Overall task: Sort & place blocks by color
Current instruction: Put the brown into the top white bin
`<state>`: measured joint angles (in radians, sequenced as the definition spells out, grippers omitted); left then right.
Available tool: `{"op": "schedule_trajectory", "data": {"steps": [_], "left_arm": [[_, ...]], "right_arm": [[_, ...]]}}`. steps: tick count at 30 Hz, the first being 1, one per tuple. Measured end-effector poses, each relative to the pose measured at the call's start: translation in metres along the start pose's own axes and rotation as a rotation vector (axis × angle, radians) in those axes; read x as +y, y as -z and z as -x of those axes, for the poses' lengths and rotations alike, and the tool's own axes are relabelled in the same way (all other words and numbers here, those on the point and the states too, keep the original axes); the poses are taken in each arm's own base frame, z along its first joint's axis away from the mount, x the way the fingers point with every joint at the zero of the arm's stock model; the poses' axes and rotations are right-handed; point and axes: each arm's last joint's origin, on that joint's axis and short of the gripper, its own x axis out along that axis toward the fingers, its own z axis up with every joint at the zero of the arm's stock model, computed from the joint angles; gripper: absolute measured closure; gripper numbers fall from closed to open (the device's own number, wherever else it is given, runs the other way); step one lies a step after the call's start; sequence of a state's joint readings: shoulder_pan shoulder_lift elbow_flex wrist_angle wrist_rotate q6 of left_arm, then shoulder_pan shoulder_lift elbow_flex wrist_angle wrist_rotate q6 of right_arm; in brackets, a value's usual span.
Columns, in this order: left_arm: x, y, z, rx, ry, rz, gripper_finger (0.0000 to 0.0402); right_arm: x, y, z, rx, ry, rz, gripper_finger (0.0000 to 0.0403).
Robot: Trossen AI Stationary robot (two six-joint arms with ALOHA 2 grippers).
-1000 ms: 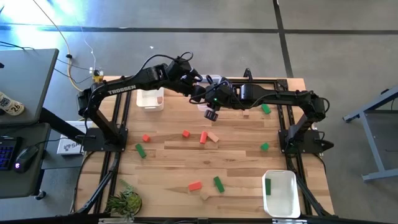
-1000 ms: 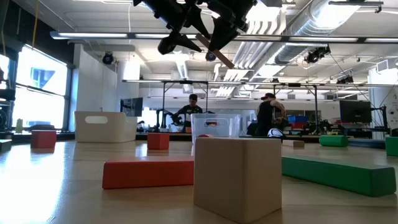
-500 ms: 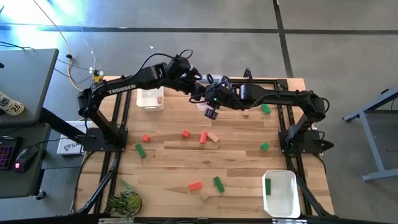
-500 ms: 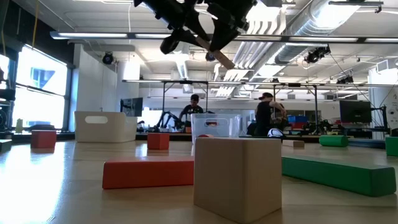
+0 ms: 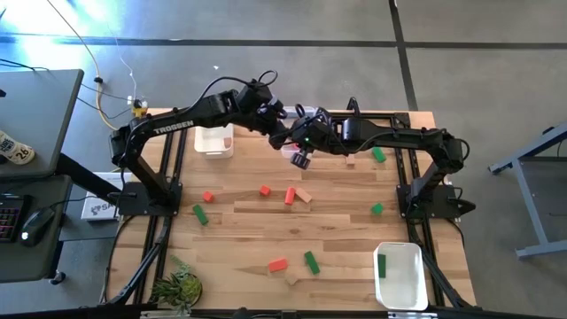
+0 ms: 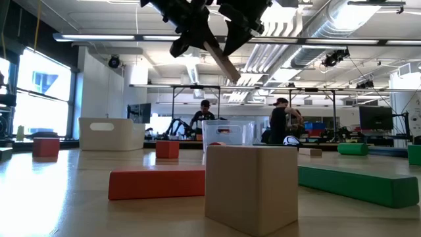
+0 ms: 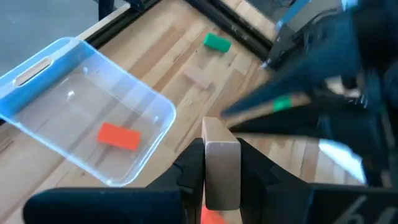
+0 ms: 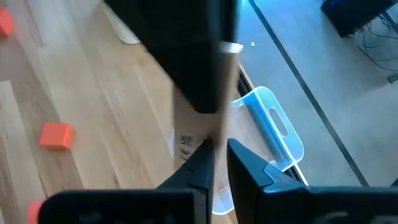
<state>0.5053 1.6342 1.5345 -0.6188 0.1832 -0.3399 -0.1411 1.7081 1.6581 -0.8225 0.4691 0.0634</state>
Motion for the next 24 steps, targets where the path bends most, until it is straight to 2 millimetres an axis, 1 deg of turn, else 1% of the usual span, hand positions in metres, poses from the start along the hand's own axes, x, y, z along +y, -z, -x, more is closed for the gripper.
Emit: {"op": "schedule_trajectory", "data": {"steps": [3,7,10,13,20,24], "left_arm": [[0.004,0.003,0.0,0.03,-0.048,-0.032,0.0359],[0.009,0.006,0.001,0.06,-0.107,-0.068,0.0359],[0.014,0.009,0.002,0.083,-0.191,-0.103,0.0359],[0.021,0.012,0.005,0.116,-0.299,-0.11,0.036],[0.04,0.021,0.013,0.216,-0.61,-0.179,0.036],[0.047,0.026,0.019,0.285,-0.734,-0.234,0.036]], "right_arm": [[-0.004,0.0,-0.002,0.004,0.021,-0.038,0.0358],[-0.01,0.0,-0.005,0.01,0.034,-0.062,0.0325],[-0.019,0.0,-0.008,0.02,0.047,-0.045,0.0299],[-0.03,0.0,-0.013,0.03,0.07,-0.001,0.0282],[-0.061,0.002,-0.025,0.059,0.122,0.008,0.0277],[-0.081,0.005,-0.031,0.08,0.144,-0.008,0.0276]]}}
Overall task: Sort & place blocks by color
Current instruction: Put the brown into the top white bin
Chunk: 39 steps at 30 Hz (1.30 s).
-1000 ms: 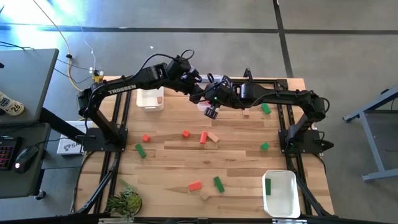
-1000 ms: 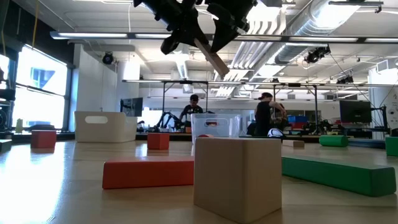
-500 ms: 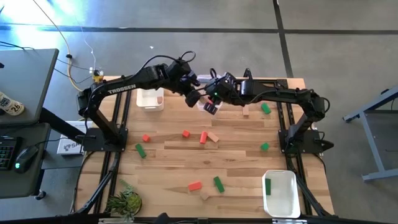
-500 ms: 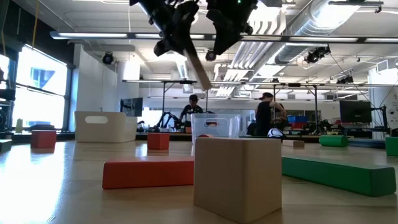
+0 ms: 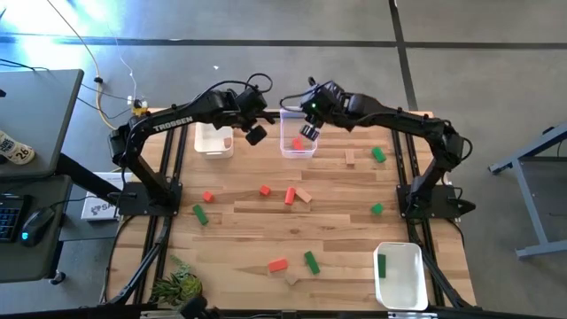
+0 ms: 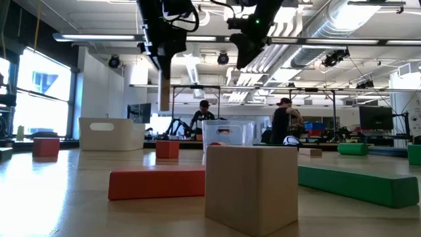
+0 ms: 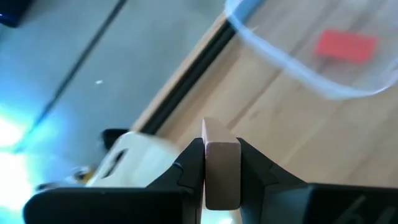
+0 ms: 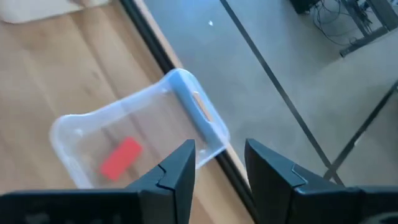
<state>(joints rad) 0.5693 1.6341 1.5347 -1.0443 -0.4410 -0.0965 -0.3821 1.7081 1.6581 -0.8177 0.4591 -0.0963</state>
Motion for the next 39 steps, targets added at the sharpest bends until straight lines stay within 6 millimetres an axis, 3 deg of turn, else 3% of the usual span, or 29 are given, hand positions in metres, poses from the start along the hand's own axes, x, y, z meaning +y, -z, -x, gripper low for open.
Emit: {"op": "schedule_trajectory", "data": {"steps": [13,19,27,33,39], "left_arm": [[0.011,0.014,-0.001,0.136,-0.168,-0.139,0.036],[0.023,0.03,-0.024,0.255,-0.166,-0.13,0.036],[0.03,0.047,-0.051,0.325,-0.213,-0.122,0.0358],[0.035,0.052,-0.06,0.34,-0.285,-0.179,0.0342],[0.033,0.054,-0.061,0.358,-0.232,-0.24,0.0321]], "right_arm": [[-0.052,0.008,-0.021,0.043,0.09,-0.063,0.0276],[-0.065,0.01,-0.026,0.04,0.074,-0.081,0.0276],[-0.074,0.011,-0.03,0.019,0.021,-0.108,0.0276],[-0.074,0.01,-0.03,-0.002,-0.016,-0.115,0.0276],[-0.074,0.01,-0.03,-0.003,-0.023,-0.114,0.0276]]}}
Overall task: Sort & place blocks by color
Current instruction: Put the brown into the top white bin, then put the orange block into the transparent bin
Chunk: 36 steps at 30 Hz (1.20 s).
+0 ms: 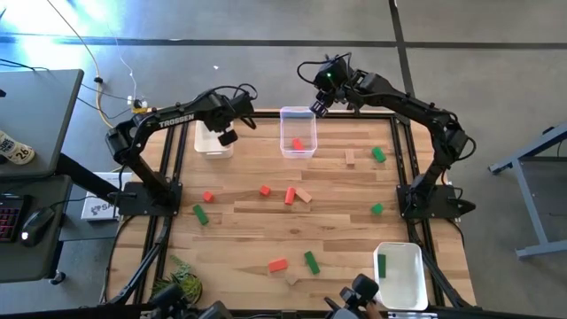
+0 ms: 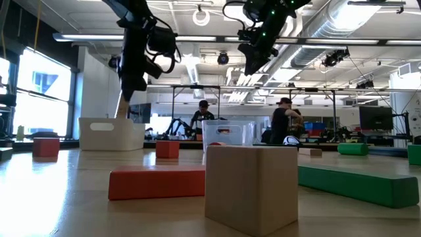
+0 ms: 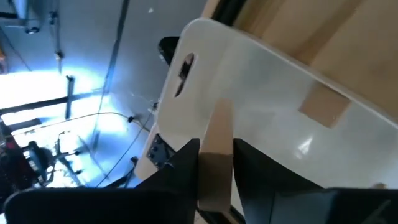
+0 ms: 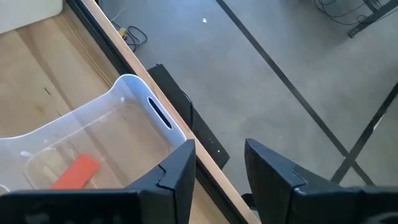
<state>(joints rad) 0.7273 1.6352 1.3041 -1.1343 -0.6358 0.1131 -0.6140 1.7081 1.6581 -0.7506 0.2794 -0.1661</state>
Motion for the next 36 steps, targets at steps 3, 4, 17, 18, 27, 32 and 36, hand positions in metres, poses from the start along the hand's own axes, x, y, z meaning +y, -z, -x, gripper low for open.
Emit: {"op": "schedule_trajectory", "data": {"steps": [3,4,17,18,27,32,36], "left_arm": [[-0.001,0.0,0.0,-0.005,0.044,-0.004,0.0306],[-0.002,0.0,0.0,-0.007,0.055,-0.004,0.0301],[0.0,0.0,0.0,0.005,-0.008,-0.008,0.0235],[0.0,0.0,0.001,0.006,-0.01,-0.007,0.0234],[0.018,-0.008,0.026,-0.084,0.018,0.07,0.0234],[0.025,-0.005,0.041,-0.154,0.148,0.113,0.0234],[0.025,-0.001,0.051,-0.205,0.31,0.153,0.0234]], "right_arm": [[0.0,0.0,0.0,0.001,0.0,0.0,0.0276],[0.001,0.0,0.0,0.001,-0.002,0.001,0.0276],[0.026,-0.001,0.007,-0.009,-0.198,-0.013,0.0276],[0.029,-0.001,0.008,-0.006,-0.209,-0.016,0.0276],[0.051,0.002,0.015,0.041,-0.274,-0.007,0.0276],[0.064,0.006,0.021,0.079,-0.338,0.006,0.0276],[0.077,0.007,0.026,0.084,-0.48,0.048,0.0276]]}}
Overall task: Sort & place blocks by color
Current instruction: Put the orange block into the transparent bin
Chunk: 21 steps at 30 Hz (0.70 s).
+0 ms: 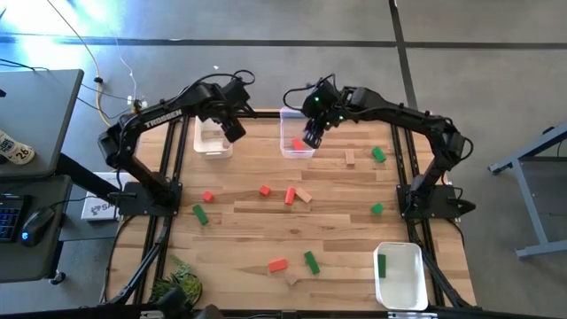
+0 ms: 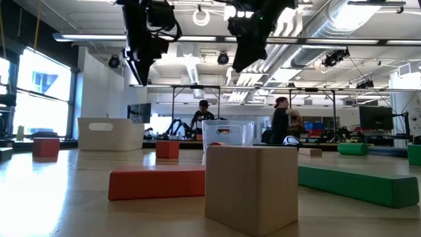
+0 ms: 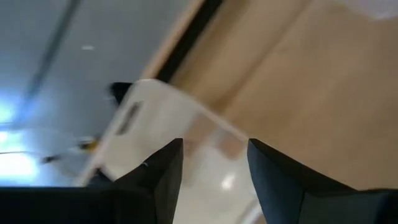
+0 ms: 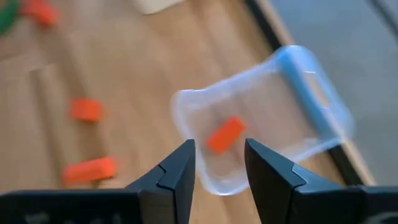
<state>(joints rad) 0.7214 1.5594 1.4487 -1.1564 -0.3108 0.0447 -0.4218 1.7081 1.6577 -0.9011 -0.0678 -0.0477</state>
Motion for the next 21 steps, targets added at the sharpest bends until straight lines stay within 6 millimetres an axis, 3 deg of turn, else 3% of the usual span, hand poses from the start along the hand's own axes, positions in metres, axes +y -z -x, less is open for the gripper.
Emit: {"op": "schedule_trajectory", "data": {"steps": [8,15,21], "left_arm": [[-0.018,0.001,0.008,-0.019,0.242,0.036,0.0234],[-0.037,0.001,0.015,-0.033,0.263,-0.019,0.0234],[-0.047,0.002,0.018,-0.033,0.274,-0.016,0.0234]], "right_arm": [[0.033,0.0,-0.001,-0.015,-0.132,0.295,0.0276],[0.065,-0.003,-0.003,-0.066,-0.177,0.486,0.0276],[0.096,0.001,-0.021,-0.037,-0.221,0.585,0.0276]]}}
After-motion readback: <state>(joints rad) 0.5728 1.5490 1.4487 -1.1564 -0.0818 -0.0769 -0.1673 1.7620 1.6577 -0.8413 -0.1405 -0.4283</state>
